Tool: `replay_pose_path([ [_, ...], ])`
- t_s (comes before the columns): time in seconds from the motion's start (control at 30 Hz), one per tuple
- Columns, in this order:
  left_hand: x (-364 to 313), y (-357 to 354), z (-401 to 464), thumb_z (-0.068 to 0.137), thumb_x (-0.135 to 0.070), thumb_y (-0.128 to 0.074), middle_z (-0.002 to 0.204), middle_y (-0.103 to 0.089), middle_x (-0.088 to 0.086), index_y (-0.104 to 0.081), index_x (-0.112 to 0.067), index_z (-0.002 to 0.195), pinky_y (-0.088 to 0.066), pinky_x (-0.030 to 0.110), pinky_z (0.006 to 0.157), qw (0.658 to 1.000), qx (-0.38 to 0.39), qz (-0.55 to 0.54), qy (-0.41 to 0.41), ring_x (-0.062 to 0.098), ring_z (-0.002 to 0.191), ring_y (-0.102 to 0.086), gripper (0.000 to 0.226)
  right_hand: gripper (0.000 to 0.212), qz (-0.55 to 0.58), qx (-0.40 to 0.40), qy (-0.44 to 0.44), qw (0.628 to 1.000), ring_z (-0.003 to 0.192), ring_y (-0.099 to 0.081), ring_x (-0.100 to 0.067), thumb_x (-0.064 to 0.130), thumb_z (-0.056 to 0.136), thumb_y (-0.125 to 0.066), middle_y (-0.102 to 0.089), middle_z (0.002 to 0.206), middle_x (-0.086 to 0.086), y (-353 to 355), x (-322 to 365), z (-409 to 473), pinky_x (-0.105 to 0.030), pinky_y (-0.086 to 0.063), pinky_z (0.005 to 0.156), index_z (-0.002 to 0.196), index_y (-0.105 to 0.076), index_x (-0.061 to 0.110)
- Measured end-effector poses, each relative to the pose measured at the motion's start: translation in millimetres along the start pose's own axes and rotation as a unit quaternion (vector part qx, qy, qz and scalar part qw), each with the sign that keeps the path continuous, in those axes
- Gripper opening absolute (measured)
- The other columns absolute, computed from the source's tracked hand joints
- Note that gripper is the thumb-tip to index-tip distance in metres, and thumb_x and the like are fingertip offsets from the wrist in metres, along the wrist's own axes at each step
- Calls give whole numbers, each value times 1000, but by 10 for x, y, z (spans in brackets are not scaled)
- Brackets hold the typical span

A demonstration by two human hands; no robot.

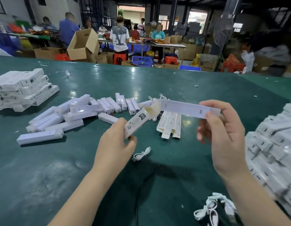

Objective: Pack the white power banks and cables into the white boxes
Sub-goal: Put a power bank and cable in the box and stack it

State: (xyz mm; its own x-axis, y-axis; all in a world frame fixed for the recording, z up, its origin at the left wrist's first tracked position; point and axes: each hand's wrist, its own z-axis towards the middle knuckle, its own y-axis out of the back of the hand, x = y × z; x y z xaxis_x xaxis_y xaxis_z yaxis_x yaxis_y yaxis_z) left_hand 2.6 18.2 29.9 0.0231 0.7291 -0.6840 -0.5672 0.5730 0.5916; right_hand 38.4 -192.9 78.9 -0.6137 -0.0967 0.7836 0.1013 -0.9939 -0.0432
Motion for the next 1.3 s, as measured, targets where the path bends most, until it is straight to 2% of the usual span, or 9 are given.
replay_pose_path([
  [0.23,22,-56,8,81,-16,-56,69,-49,-5,-42,-19,85,-38,32,58,999,8,21,-29,11,70,-46,15,18,-15,52,-14,998,55,-52,-16,17,95,-49,-57,66,-1,-13,-66,-93,-26,-46,51,105,-63,20],
  [0.4,34,-51,6,82,-18,-56,70,-48,-4,-38,-21,81,-40,36,58,999,16,33,-21,14,68,-45,18,18,-45,39,-8,998,50,-38,-19,18,94,-47,-39,60,-9,22,-82,-91,-24,-34,45,98,-64,24],
  [0.53,35,-35,10,81,-16,-58,73,-48,-6,-41,-17,87,-42,40,61,994,16,86,-63,23,71,-44,18,17,-68,35,-16,997,51,-30,-26,23,91,-48,-32,54,4,79,-121,-61,-32,-26,46,92,-65,25],
  [0.7,8,-1,-4,76,-9,-63,69,-42,-9,-41,-20,81,-28,33,58,979,47,127,-152,23,68,-41,25,17,-92,31,-44,994,50,-30,-19,20,88,-46,-33,53,12,168,-161,-1,-27,-25,47,86,-62,21],
  [0.8,-23,-10,-23,74,-9,-65,75,-48,-8,-44,-19,82,-32,34,61,970,72,133,-193,23,72,-44,25,16,-101,39,-57,993,53,-31,-26,23,88,-46,-36,56,-2,181,-173,-17,-34,-28,51,86,-62,23],
  [1.0,-49,-90,-59,79,-20,-61,73,-45,-10,-41,-22,84,-41,38,63,982,78,83,-150,18,74,-43,21,22,-68,91,-48,992,59,-43,-35,31,90,-55,-52,62,-10,-69,-174,-201,-46,-38,56,108,-45,41],
  [1.13,-49,-72,-74,79,-21,-63,74,-47,-11,-43,-23,86,-43,38,65,986,68,67,-138,18,74,-43,21,6,-83,91,-33,992,59,-50,-27,38,90,-58,-56,65,-8,-124,-181,-244,-35,-41,55,94,-56,36],
  [1.23,-44,-76,-72,78,-21,-63,72,-44,-12,-43,-24,84,-38,35,62,981,66,88,-161,18,75,-43,21,25,-142,161,-33,976,53,-35,-8,44,89,-56,-41,58,-6,-89,-223,-254,-19,-30,52,78,-68,25],
  [1.3,-48,-82,-70,78,-21,-62,72,-44,-11,-41,-27,82,-37,34,60,983,66,86,-145,16,73,-43,22,21,-122,184,-63,973,53,-32,-15,44,90,-56,-36,57,-9,-81,-199,-246,-21,-29,53,83,-70,30],
])
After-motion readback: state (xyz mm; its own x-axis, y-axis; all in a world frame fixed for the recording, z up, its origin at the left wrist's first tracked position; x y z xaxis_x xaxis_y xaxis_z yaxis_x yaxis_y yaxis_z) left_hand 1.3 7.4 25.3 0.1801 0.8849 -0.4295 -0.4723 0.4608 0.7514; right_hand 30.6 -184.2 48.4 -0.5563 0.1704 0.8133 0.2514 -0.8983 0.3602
